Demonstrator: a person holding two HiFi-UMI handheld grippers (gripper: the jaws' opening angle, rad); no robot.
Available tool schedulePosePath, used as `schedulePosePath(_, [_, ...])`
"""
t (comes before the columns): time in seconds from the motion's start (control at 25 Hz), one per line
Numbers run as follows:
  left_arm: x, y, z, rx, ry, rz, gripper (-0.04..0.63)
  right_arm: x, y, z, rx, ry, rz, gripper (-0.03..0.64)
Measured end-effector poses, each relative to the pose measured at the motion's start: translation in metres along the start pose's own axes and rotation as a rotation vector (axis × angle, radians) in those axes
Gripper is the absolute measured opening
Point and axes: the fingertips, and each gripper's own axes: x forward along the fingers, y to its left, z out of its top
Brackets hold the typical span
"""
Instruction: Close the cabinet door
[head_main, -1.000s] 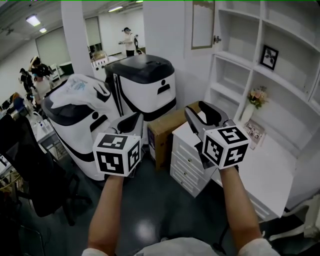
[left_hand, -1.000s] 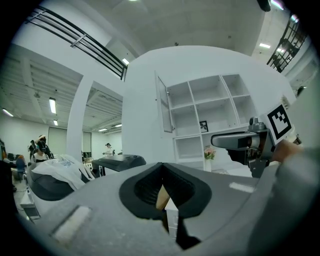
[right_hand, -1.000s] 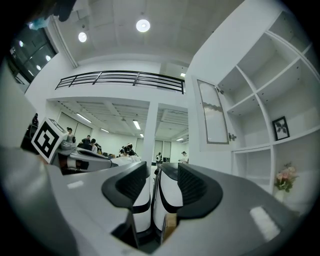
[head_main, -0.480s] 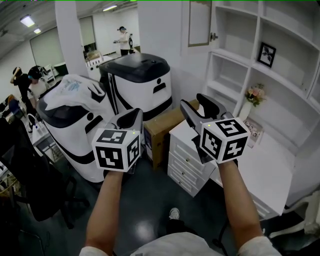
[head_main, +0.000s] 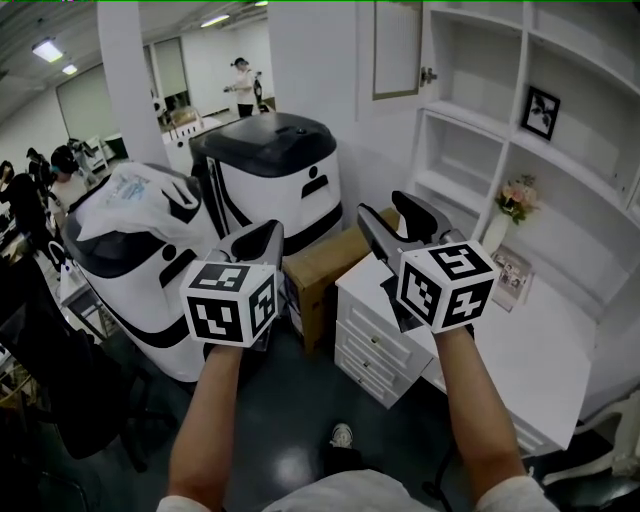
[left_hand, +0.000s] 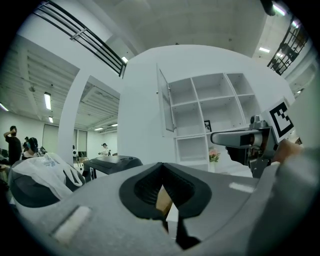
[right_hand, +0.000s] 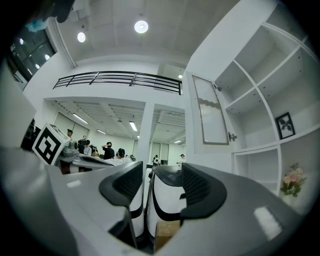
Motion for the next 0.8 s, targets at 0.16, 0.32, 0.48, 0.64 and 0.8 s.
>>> schedulePosePath(0.16, [0.037,0.007,0.006,0.006,0.005,-0.001,-0.006,0.026,-0.025,0.001,0.004,-0.007,-0.001,0.232])
schedulePosePath(0.32, [0.073,0.015,0.015,0.012,0.011,0.002,-0.009,0.055,-0.048,0.003,0.013,-0.017,0.007,0.232])
schedulePosePath(0.48, [0.106,0.024,0.021,-0.005,0.015,0.001,-0.009,0.084,-0.074,0.007,0.026,-0.032,0.007,0.232])
schedulePosePath(0.64, [0.138,0.033,0.025,-0.024,0.024,-0.007,-0.009,0.109,-0.097,0.010,0.027,-0.044,0.006,0.232])
schedulePosePath(0.8, [0.168,0.036,0.029,-0.006,0.027,-0.021,-0.009,0.132,-0.116,0.013,0.022,-0.056,0.005,0.232])
